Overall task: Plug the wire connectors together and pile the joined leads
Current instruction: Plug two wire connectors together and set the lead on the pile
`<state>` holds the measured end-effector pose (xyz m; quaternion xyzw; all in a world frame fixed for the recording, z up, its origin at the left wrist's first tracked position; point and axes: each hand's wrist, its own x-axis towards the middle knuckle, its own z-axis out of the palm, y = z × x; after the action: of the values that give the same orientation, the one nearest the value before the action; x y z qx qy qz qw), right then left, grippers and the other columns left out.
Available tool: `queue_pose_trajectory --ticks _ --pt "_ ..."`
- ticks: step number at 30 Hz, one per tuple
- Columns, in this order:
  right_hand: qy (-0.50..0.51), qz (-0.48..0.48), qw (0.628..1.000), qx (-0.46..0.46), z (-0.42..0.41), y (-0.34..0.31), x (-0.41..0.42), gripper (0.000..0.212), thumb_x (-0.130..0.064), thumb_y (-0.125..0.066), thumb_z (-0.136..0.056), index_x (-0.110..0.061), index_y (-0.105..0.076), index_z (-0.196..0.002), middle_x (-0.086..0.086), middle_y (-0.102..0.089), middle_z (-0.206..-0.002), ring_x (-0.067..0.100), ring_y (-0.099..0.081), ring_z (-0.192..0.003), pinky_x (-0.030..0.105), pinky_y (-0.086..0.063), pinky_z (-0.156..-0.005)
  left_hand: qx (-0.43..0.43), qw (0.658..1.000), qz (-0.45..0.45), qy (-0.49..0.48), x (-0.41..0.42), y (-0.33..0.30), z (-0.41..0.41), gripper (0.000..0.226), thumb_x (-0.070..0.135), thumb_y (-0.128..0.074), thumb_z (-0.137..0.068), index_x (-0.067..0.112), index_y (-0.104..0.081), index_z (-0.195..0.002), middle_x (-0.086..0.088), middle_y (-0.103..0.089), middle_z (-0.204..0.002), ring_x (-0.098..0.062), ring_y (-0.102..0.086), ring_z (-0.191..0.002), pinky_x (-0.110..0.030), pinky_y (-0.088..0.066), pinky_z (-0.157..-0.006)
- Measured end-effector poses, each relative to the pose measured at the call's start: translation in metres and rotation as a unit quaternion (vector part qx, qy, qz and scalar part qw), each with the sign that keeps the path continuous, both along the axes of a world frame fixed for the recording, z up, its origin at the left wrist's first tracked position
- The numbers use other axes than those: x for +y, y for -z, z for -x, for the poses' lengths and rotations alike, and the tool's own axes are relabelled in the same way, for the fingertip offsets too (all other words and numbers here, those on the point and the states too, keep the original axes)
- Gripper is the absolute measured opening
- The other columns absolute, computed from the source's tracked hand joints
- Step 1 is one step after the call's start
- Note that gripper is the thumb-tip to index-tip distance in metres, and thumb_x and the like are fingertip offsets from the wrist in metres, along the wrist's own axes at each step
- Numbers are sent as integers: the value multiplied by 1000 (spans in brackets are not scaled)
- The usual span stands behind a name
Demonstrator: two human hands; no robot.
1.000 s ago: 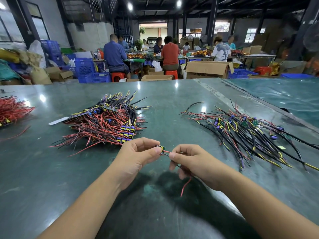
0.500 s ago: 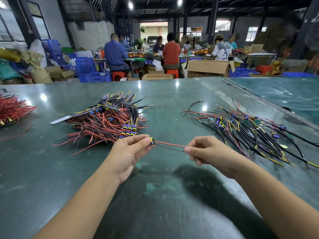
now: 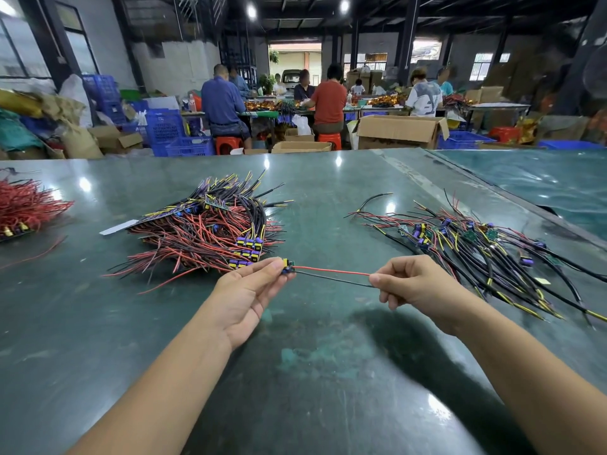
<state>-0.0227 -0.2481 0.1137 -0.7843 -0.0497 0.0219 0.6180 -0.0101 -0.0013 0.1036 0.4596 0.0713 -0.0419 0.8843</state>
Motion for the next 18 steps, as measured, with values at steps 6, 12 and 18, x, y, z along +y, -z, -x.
queue_pose_trajectory --ticks 6,12,18 --pt "-104 -187 975 56 3 2 0 16 -16 -68 -75 0 -65 -79 6 -58 -58 7 -44 -42 15 -41 -48 -24 999 27 -10 10 -8 -3 18 2 -62 -73 5 -75 -61 -5 -72 -68 -14 -71 -64 -13 -53 -52" --pt "-29 132 985 -110 5 -3 5 22 -18 -64 -90 -11 -64 -69 -3 -56 -50 10 -39 -41 21 -33 -46 -5 999 23 -25 8 -3 -4 31 -2 -58 -83 5 -74 -57 -5 -71 -65 -15 -71 -62 -13 -53 -52" --pt "15 -50 987 -150 4 -11 4 17 -9 -60 -91 -7 -65 -74 -1 -52 -49 7 -35 -42 14 -29 -42 -44 999 22 2 6 0 -4 17 8 -59 -86 5 -75 -80 -9 -74 -83 -18 -73 -79 -15 -55 -59"
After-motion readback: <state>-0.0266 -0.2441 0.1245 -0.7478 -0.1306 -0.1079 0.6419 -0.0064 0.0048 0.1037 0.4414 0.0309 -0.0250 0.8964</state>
